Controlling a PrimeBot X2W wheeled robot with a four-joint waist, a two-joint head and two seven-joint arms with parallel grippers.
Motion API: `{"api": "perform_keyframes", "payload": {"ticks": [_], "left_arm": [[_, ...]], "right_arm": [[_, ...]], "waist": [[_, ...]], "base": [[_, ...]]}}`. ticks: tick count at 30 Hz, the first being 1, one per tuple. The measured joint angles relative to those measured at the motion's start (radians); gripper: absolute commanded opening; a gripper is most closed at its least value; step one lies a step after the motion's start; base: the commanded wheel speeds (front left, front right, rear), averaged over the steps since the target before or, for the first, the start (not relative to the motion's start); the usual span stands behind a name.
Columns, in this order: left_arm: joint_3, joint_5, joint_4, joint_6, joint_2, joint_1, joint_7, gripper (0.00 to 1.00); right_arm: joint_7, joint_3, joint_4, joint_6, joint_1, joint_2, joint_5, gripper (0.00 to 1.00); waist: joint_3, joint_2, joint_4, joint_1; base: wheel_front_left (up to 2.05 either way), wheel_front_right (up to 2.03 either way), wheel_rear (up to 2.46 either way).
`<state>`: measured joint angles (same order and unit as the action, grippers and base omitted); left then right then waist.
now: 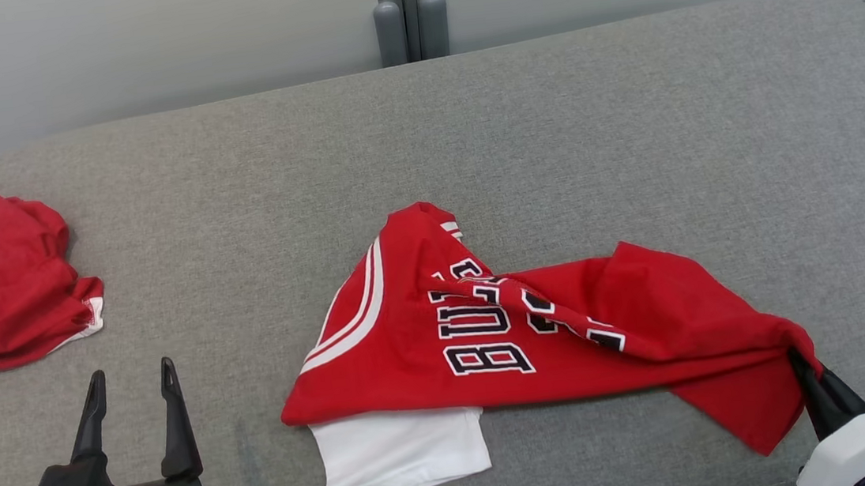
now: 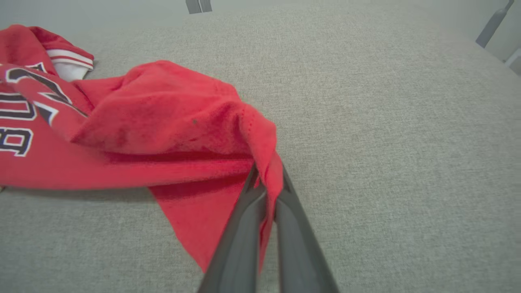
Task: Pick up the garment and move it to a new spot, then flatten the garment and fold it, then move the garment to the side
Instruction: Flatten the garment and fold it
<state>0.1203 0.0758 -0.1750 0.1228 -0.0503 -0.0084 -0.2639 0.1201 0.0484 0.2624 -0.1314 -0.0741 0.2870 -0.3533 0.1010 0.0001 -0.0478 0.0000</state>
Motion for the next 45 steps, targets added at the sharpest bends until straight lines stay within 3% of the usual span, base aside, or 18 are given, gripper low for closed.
{"api": "perform_keyframes", "payload": {"ticks": [1, 11, 16, 23, 31, 45], "left_arm": [[-0.001, 0.0, 0.0, 0.0, 0.0, 0.0, 0.0, 1.0], [0.001, 0.004, 0.001, -0.001, 0.0, 0.0, 0.0, 1.0], [0.005, 0.0, 0.006, -0.001, 0.0, -0.001, 0.0, 1.0], [-0.016, -0.008, 0.003, -0.001, 0.0, -0.035, 0.0, 1.0], [-0.019, -0.007, -0.002, 0.0, 0.001, -0.044, 0.0, 1.0], [-0.02, 0.002, -0.007, 0.001, 0.001, -0.053, 0.0, 1.0]], "right_arm": [[0.002, -0.008, -0.003, 0.0, 0.0, -0.006, 0.0, 1.0], [0.048, -0.05, -0.104, 0.0, 0.041, -0.011, 0.043, 1.0], [-0.03, -0.009, -0.109, 0.0, 0.186, 0.005, 0.071, 1.0], [-0.238, 0.145, 0.064, 0.0, 0.449, 0.044, 0.052, 1.0], [-0.392, 0.277, 0.211, 0.0, 0.526, 0.103, -0.026, 1.0], [-0.391, 0.394, 0.398, 0.0, 0.554, 0.121, -0.043, 1.0]], "waist": [[0.0, 0.0, -0.001, 0.0], [-0.001, 0.0, 0.0, 0.0], [0.01, 0.0, -0.001, 0.0], [0.037, 0.0, 0.022, 0.0], [0.053, 0.0, 0.063, 0.0], [0.075, 0.0, 0.077, 0.0]], "base": [[0.0, 0.0, 0.0], [0.0, 0.0, 0.0], [0.0, 0.0, 0.0], [0.0, 0.0, 0.0], [0.0, 0.0, 0.0], [0.0, 0.0, 0.0]]}}
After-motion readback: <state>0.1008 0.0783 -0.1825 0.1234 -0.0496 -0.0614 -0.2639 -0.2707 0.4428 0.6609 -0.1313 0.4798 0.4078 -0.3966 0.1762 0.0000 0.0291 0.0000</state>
